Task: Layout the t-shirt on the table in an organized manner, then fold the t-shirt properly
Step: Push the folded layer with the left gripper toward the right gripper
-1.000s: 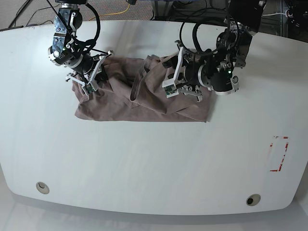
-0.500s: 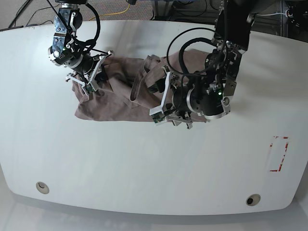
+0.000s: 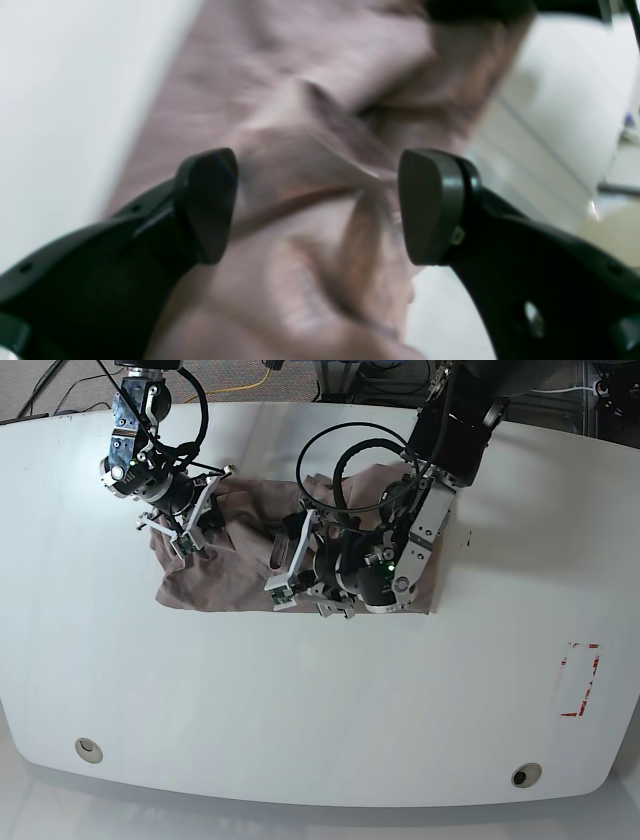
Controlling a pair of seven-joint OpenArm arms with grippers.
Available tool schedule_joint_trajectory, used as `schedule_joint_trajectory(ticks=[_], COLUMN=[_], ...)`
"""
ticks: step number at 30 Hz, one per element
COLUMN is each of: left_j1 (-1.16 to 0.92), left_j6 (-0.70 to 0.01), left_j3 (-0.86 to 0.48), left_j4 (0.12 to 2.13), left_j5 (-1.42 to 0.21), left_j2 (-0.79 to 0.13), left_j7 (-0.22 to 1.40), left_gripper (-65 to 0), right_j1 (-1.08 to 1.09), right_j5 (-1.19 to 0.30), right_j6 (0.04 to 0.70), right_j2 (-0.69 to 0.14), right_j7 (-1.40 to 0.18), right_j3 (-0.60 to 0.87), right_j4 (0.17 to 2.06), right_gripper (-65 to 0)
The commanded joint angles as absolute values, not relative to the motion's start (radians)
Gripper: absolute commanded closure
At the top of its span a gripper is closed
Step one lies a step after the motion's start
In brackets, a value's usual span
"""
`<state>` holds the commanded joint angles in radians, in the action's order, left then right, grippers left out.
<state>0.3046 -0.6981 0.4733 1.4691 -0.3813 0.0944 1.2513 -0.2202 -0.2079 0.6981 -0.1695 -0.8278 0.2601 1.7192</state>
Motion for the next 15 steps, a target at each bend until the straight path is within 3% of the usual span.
schedule_joint_trajectory(ticks=[15], left_j1=[0.3], left_j6=[-0.698], left_j3=[0.493], left_j4=[1.385], left_j5=[-0.381], left_j2=[0.061], left_j7=[1.227], left_gripper=[-45.8], right_j1=[-0.225], right_j5=[-0.208], right_j6=[0.698], right_j2=[-0.168], right_j7=[-0.828], right_j3=[0.26], right_j4=[1.719], right_gripper=[-1.6])
